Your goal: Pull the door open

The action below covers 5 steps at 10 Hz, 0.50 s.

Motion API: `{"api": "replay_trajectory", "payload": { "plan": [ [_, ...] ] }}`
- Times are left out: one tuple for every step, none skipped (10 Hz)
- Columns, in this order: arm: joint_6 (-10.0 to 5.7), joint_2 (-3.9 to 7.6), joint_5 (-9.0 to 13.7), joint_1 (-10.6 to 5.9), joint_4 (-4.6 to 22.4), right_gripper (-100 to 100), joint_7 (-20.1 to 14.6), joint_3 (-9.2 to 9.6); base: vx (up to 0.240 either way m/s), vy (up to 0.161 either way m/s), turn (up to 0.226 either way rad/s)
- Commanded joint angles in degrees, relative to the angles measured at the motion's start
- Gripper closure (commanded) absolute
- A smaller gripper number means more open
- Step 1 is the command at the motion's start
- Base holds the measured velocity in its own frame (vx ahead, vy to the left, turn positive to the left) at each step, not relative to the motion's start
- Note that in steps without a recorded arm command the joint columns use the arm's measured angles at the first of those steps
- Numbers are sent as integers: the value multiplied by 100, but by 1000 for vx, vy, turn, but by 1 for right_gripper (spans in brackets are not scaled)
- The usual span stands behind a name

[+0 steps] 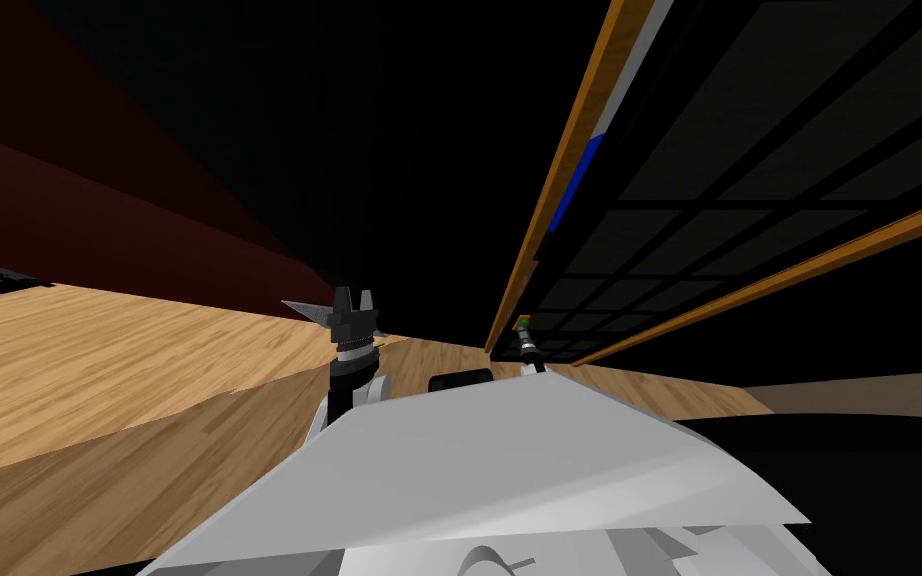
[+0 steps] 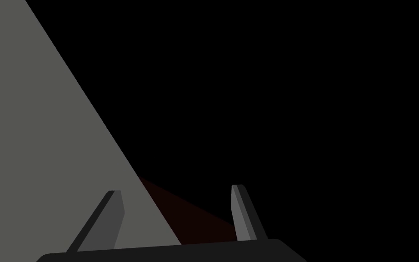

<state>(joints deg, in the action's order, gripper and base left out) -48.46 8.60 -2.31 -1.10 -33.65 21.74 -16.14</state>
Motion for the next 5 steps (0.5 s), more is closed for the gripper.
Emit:
{"api": "replay_trajectory", "payload": {
  "plan": [
    [62,80,118,139,-93,100,-286,-8,-32,-5,80],
    [62,80,118,139,-93,100,-361,-8,-22,-4,32],
    [62,80,118,139,-93,100,-361,-8,-10,-1,-8],
    [57,99,201,139,-89,100,-600,23,-31,-3,73],
    [57,99,201,139,-89,100,-600,23,-33,-4,46]
  ]
}}
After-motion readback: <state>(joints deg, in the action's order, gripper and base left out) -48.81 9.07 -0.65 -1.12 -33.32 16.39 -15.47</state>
